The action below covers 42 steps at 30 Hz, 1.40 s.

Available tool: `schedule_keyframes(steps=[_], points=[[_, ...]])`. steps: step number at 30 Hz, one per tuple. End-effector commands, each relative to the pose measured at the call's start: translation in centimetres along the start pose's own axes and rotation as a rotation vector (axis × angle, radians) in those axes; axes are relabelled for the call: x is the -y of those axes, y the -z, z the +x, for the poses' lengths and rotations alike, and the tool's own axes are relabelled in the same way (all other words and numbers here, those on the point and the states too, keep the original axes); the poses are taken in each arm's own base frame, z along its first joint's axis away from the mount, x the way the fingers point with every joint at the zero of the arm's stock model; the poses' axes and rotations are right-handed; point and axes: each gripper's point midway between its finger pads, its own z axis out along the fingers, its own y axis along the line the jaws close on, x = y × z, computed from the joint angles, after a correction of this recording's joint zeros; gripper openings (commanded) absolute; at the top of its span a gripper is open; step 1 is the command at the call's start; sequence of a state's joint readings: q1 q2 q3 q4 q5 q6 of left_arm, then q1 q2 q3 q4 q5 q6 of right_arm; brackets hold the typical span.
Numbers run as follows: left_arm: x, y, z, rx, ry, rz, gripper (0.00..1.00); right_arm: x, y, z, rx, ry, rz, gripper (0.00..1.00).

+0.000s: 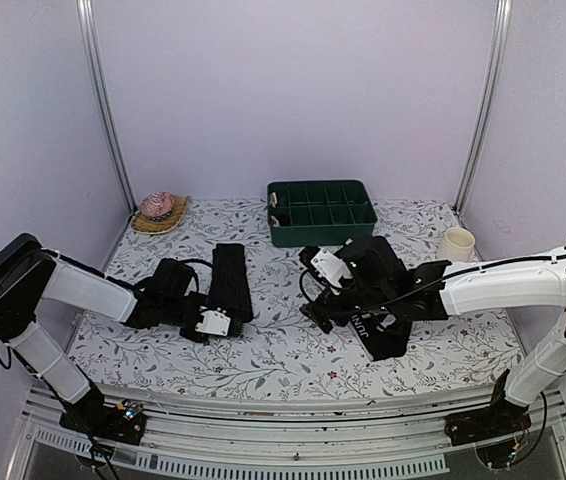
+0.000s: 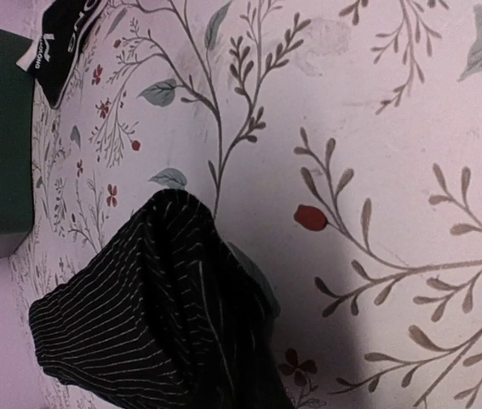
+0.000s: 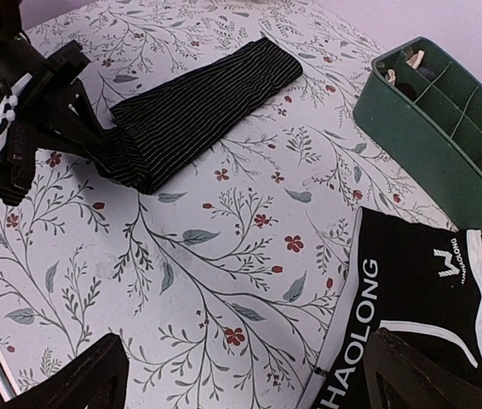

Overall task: Roll the underwear
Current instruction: Move the underwear to the center of the board.

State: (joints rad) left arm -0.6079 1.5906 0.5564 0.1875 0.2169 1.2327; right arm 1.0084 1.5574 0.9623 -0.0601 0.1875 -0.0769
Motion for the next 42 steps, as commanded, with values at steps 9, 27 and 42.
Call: schedule_keyframes(steps=[9, 27, 42], points=[[5.9, -1.3, -8.6, 0.236, -0.317, 0.207, 0.0, 1.3, 9.1, -3.9, 0.338, 0.033, 0.009, 0.99], [4.8, 2.0, -11.4, 0.291, 0.071, 0.368, 0.0, -7.7, 4.5, 1.9, 0.305, 0.532, -0.173, 0.99], [4.3, 0.7, -13.9, 0.305, 0.224, 0.402, 0.96, -8.9, 4.2, 0.7, 0.291, 0.594, -0.159, 0.99]])
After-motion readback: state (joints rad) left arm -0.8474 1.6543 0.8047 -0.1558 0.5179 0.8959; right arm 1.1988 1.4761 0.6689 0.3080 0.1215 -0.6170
